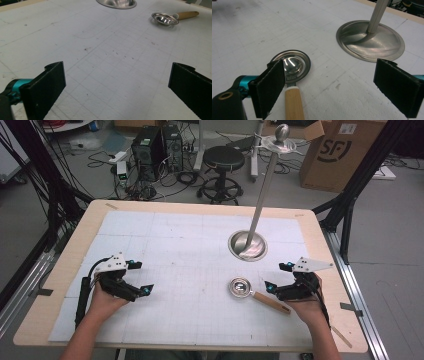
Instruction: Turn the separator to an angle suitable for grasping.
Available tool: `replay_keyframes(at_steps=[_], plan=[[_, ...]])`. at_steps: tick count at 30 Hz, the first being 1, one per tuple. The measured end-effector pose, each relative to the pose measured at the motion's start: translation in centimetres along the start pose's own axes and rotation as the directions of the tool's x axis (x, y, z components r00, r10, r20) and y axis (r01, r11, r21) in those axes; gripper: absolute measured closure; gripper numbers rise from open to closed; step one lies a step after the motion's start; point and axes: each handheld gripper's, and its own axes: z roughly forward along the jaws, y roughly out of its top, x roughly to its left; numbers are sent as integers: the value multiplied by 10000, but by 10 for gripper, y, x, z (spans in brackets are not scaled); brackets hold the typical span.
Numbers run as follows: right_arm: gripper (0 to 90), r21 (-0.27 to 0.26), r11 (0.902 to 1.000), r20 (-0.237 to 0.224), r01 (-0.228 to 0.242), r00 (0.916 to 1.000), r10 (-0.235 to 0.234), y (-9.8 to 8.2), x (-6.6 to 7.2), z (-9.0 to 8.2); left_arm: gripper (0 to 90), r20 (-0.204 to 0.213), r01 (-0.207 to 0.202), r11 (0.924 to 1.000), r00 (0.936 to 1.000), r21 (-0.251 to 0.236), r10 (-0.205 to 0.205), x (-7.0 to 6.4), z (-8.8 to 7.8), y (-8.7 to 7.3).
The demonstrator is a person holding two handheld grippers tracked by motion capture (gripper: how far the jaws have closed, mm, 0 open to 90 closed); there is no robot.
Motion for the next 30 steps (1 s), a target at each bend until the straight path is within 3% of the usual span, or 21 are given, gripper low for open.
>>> replay_keyframes(at_steps=[6, 10, 19, 24, 27, 30], plan=[[92, 201, 9998, -53, 14, 10000, -13, -1, 0, 2, 17, 9, -9, 9998, 10000, 223, 9, -2, 3, -1], [92, 197, 9998, -55, 53, 10000, -52, 0, 1, 1, 17, 66, -91, 9998, 9999, 156, 90, -3, 3, 0], [123, 759, 9963, -193, 394, 9991, -381, 1, 6, 4, 17, 142, -63, 9999, 9999, 85, 62, -3, 4, 0], [153, 1509, 9852, -336, 808, 9965, -766, 1, 12, 12, 17, 146, -80, 9999, 9999, 103, 78, -2, 5, -1], [162, 1662, 9817, -379, 925, 9954, -874, 1, 14, 15, 17, 168, -103, 9999, 9998, 137, 100, -3, 5, -1], [216, 2054, 9713, -559, 1195, 9923, -1103, 3, 20, 20, 17, 184, -114, 9998, 9998, 141, 112, -3, 5, 0]])
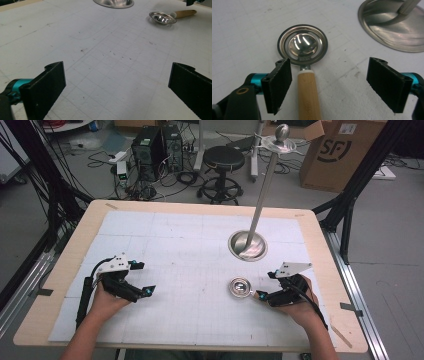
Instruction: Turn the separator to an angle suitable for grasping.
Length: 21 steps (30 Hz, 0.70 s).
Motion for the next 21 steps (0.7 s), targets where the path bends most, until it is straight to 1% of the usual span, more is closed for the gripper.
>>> replay_keyframes(at_steps=[2, 3, 4, 5, 6, 7, 10, 11, 13, 14, 16, 17, 18, 19, 20, 21], plan=[[251, 254, 9997, -149, 38, 9999, -34, 1, 2, 2, 17, 6, -29, 10000, 10000, 3, 29, 0, 0, 0], [251, 254, 9997, -149, 38, 9999, -34, 1, 2, 2, 17, 33, -47, 10000, 10000, 16, 47, 0, 0, 0], [281, 500, 9987, -225, 96, 9997, -85, 2, 4, 4, 17, 35, -33, 10000, 10000, -4, 33, 0, 0, 0], [281, 500, 9987, -225, 96, 9997, -85, 2, 4, 4, 17, 36, -30, 10000, 10000, -7, 30, 0, 1, 0], [311, 750, 9970, -268, 205, 9995, -185, 3, 5, 6, 17, 49, -21, 10000, 10000, -3, 21, 0, 1, 0], [321, 851, 9962, -280, 184, 9995, -161, 4, 6, 7, 17, 56, -19, 10000, 10000, 6, 19, 0, 1, 0], [364, 1230, 9918, -343, 360, 9989, -320, 4, 8, 11, 17, 90, -16, 10000, 10000, 20, 16, 0, 2, 0], [377, 1341, 9905, -382, 290, 9990, -241, 5, 9, 11, 17, 90, -17, 10000, 10000, 10, 17, 0, 2, 0], [410, 1442, 9890, -377, 331, 9989, -279, 5, 10, 12, 17, 106, -16, 10000, 9999, 29, 16, 0, 2, 0], [425, 1501, 9879, -451, 392, 9984, -328, 5, 11, 13, 17, 102, -18, 10000, 9999, 47, 18, 0, 2, 0], [434, 1561, 9870, -417, 386, 9986, -324, 5, 12, 14, 17, 119, -17, 10000, 9999, 59, 17, 1, 2, 0], [473, 1763, 9831, -483, 485, 9980, -406, 6, 12, 15, 17, 133, 5, 10000, 9999, 48, -5, 0, 3, 0], [473, 1763, 9831, -483, 485, 9980, -406, 6, 12, 15, 17, 129, 6, 10000, 9999, 51, -7, 0, 3, 0], [497, 1907, 9804, -358, 500, 9984, -439, 6, 14, 16, 17, 143, 24, 10000, 9999, 46, -24, 0, 3, -1], [497, 1907, 9804, -358, 500, 9984, -439, 6, 14, 16, 17, 134, 11, 10000, 9999, 58, -12, 0, 3, -1], [515, 1975, 9786, -438, 569, 9978, -492, 6, 14, 16, 17, 134, 16, 10000, 9999, 68, -17, 0, 4, -1]])
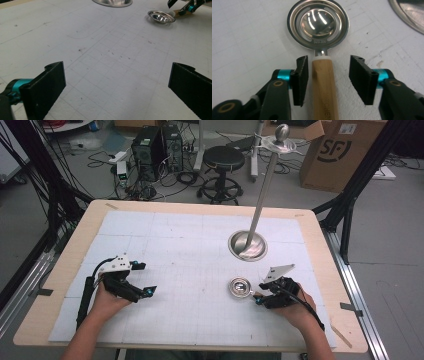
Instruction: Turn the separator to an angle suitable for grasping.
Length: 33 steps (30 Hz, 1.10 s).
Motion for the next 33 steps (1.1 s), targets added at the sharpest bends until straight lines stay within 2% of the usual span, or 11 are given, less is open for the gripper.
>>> replay_keyframes(at_steps=[10, 11, 12, 18, 29, 33], plan=[[629, 730, 9971, -49, 200, 9998, -197, 2, 5, 10, 17, 59, -40, 10000, 10000, 48, 40, 0, 2, 0], [655, 691, 9973, -139, 262, 9996, -253, 3, 4, 10, 17, 52, -38, 10000, 10000, 57, 38, 0, 2, 0], [670, 674, 9973, -34, 277, 9996, -276, 3, 5, 9, 17, 58, -40, 10000, 10000, 71, 39, 0, 2, 0], [681, 715, 9966, -36, 416, 9991, -415, 4, 6, 10, 17, 67, -26, 10000, 10000, 52, 25, 0, 2, 0], [684, 563, 9969, -441, 549, 9977, -524, 12, 11, 14, 17, 2, -8, 10000, 10000, -43, 8, 1, 0, 1], [684, 664, 9941, -670, 859, 9944, -814, 22, 15, 15, 17, -84, 16, 10000, 10000, -85, -17, 2, -2, 1]])
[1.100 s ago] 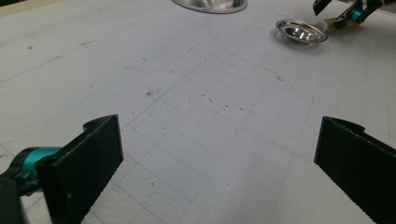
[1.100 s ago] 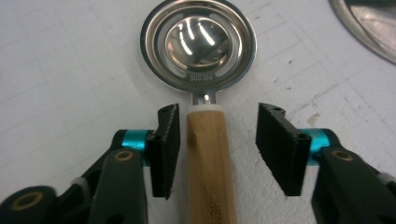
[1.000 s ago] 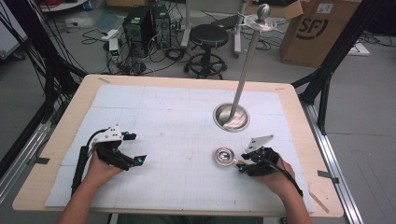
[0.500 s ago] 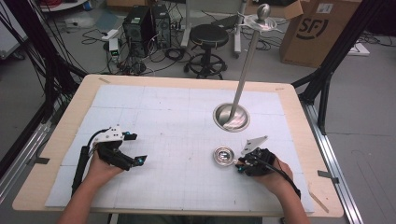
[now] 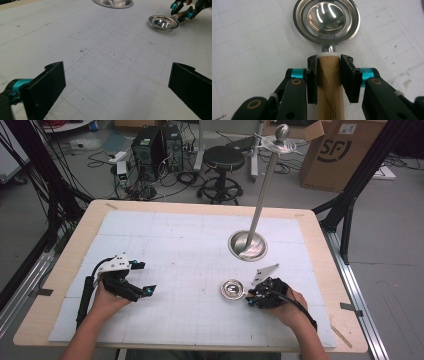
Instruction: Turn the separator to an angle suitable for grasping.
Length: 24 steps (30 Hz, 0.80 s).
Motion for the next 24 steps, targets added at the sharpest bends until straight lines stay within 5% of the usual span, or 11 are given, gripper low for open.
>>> replay_keyframes(at_steps=[12, 24], plan=[[684, 537, 9972, -546, 511, 9973, -482, 32, 6, 20, 17, 9, 18, 10000, 10000, -75, -17, 0, -1, 0], [684, 473, 9865, -1059, 1568, 9828, -1511, 74, 23, 43, 17, 35, -29, 10000, 10000, -81, 29, -1, -1, 1]])
